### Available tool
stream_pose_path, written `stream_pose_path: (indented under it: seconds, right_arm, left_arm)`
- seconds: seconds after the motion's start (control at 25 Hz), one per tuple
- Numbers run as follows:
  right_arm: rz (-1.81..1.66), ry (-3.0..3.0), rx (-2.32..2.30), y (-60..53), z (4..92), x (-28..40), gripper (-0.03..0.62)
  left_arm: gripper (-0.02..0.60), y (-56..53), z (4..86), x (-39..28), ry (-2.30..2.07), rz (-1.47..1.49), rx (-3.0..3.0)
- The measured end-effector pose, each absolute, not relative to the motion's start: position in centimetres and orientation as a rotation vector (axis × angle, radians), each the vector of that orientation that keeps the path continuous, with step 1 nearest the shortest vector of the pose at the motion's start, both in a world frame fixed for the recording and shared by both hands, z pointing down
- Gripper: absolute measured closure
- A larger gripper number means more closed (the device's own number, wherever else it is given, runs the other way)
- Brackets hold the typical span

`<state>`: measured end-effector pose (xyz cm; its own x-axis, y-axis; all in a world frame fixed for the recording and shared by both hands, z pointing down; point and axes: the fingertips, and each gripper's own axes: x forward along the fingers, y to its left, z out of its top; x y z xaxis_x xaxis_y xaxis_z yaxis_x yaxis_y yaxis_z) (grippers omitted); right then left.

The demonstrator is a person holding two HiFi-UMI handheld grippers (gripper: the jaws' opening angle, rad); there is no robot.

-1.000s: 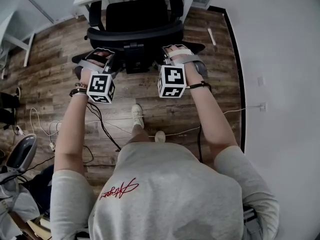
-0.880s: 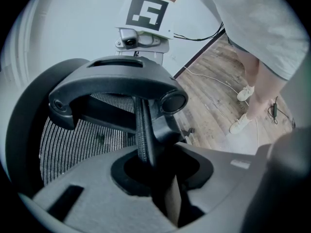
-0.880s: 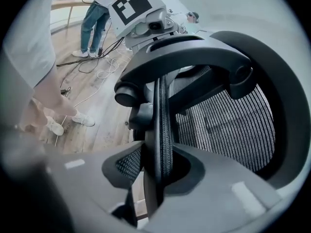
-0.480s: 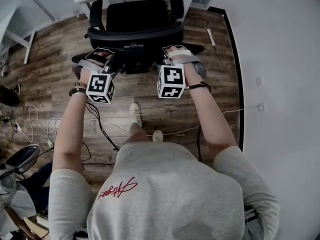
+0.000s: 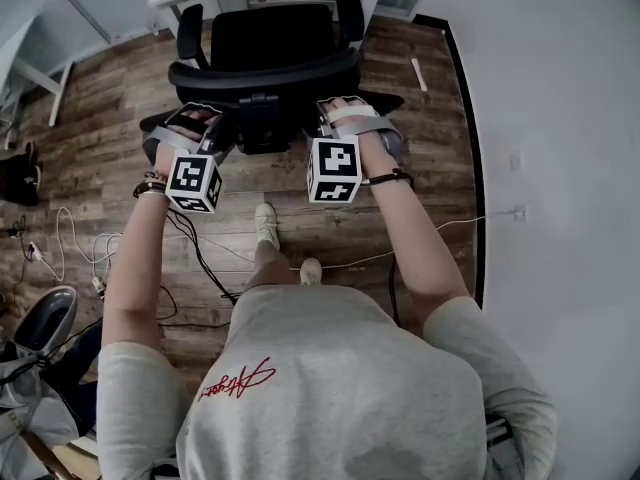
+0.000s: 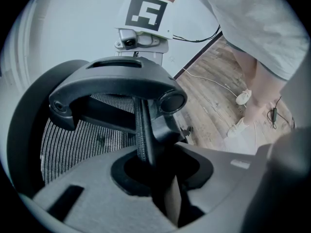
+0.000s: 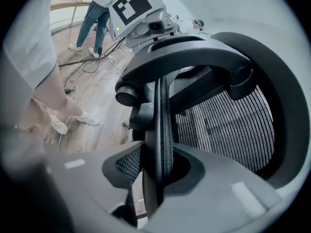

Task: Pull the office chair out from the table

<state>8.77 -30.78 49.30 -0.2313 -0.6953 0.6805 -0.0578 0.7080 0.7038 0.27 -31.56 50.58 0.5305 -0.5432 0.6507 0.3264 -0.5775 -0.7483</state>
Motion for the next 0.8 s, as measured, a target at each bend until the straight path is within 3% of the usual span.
stream_pose_path:
  seconds: [0.8]
  right_arm:
    - [-0.639,-1.713,0.616,-28.1,49.1,7.9,0.491]
  left_arm:
    - [0.473,-29.3,50.4,-0.6,0.140,-1.166,-1.858]
